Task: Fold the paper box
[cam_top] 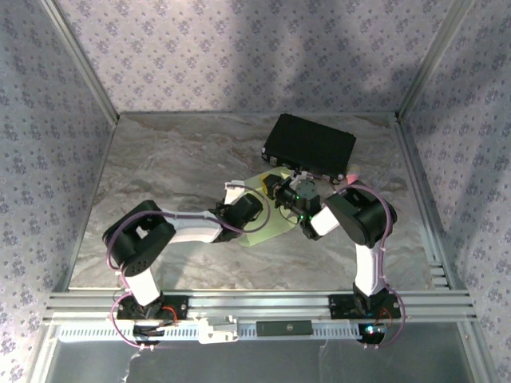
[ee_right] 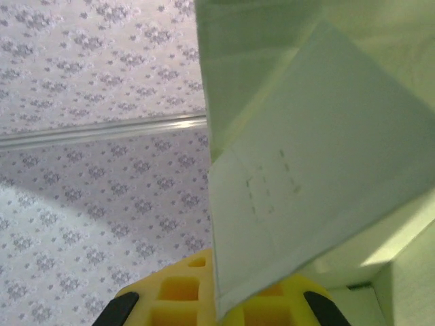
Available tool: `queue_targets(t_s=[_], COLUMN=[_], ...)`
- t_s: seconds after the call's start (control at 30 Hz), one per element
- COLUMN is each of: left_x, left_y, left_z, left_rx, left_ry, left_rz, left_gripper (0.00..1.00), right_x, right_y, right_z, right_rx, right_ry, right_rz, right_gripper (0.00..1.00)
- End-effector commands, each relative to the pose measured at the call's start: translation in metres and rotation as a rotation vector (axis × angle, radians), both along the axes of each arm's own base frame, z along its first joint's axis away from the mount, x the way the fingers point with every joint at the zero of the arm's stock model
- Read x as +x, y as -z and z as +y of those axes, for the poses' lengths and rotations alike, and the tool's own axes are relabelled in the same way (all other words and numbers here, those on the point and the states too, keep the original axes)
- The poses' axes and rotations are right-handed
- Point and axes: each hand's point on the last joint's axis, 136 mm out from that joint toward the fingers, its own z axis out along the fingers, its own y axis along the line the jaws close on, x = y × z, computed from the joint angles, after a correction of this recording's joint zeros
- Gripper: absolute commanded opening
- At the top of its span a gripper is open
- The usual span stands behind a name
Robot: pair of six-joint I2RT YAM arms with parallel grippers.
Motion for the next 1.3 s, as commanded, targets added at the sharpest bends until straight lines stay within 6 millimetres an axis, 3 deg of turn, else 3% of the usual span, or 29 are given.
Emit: queue_targets(t_s=[0.0, 0.2, 0.33, 0.6, 0.7, 0.73, 0.8, 0.97, 1.13, 1.27], left_x=[0.004, 0.006, 0.007, 0.011, 0.01, 0.008, 0.007, 0.003, 0.002, 0.0], left_y=[0.009, 0.021, 0.019, 0.006, -0.001, -0.005, -0.014, -0.045, -0.072, -0.087], left_z=[-0.011, -0.005, -0.003, 0.002, 0.003, 0.001, -0.001, -0.005, -0.001, -0.002], left_rx=[-0.016, -0.057, -0.064, -0.045, -0.046, -0.059, -0.096, -0.188, -0.246, -0.346], left_ry=[0.029, 0.012, 0.009, -0.038, -0.031, -0.013, 0.036, 0.182, 0.292, 0.362], left_rz=[0.028, 0.047, 0.039, 0.035, 0.029, 0.027, 0.036, 0.096, 0.166, 0.24], left_gripper=[0.33, 0.2, 0.0, 0.0, 0.0, 0.0, 0.0, 0.0, 0.0, 0.0], right_x=[-0.023, -0.022, -0.023, -0.026, -0.029, -0.03, -0.032, -0.048, -0.067, -0.087], right_y=[0.02, 0.019, 0.02, 0.017, 0.01, 0.002, -0.018, -0.09, -0.155, -0.185], right_z=[0.018, 0.015, 0.014, 0.018, 0.012, 0.009, 0.002, -0.024, -0.062, -0.084], right_rx=[-0.03, -0.027, -0.029, -0.036, -0.048, -0.057, -0.095, -0.362, -0.477, -0.577], right_ry=[-0.117, -0.112, -0.111, -0.099, -0.066, -0.054, -0.042, -0.002, 0.046, 0.053], right_rz=[0.093, 0.094, 0.098, 0.117, 0.113, 0.098, 0.056, -0.054, -0.14, -0.204], right_gripper=[0.0, 0.0, 0.0, 0.0, 0.29, 0.42, 0.57, 0.76, 0.8, 0.76])
